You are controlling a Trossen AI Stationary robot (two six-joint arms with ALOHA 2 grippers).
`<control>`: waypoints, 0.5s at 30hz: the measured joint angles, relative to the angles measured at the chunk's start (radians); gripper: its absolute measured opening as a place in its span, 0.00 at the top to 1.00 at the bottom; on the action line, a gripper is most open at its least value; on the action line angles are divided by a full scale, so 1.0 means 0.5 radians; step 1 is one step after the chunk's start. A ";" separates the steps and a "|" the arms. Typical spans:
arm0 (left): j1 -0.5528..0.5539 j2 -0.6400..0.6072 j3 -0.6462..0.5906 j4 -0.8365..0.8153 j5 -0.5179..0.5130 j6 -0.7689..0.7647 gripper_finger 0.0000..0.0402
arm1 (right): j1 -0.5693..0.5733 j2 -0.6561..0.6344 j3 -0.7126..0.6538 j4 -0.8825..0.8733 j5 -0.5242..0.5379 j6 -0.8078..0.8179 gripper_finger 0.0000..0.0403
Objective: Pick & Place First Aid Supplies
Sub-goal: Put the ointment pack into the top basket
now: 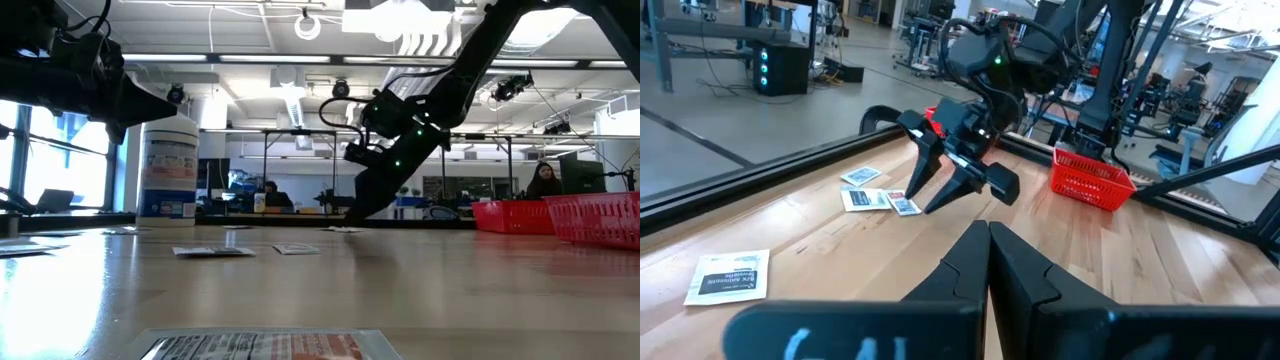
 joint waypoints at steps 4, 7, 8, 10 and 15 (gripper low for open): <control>0.000 0.000 0.000 0.000 0.000 0.000 1.00 | -0.021 0.000 0.006 -0.028 -0.028 0.000 0.56; 0.000 0.000 -0.001 0.000 0.000 0.001 1.00 | -0.026 -0.001 0.006 -0.109 -0.010 -0.053 0.55; 0.000 0.000 0.000 0.000 0.000 0.000 1.00 | -0.024 -0.001 0.007 -0.118 0.006 -0.072 0.55; 0.000 0.000 0.000 0.000 0.000 0.000 1.00 | -0.022 -0.002 0.007 -0.141 0.038 -0.098 0.55; 0.000 0.000 0.000 0.000 0.000 0.000 1.00 | 0.015 -0.005 0.008 -0.171 0.045 -0.158 0.58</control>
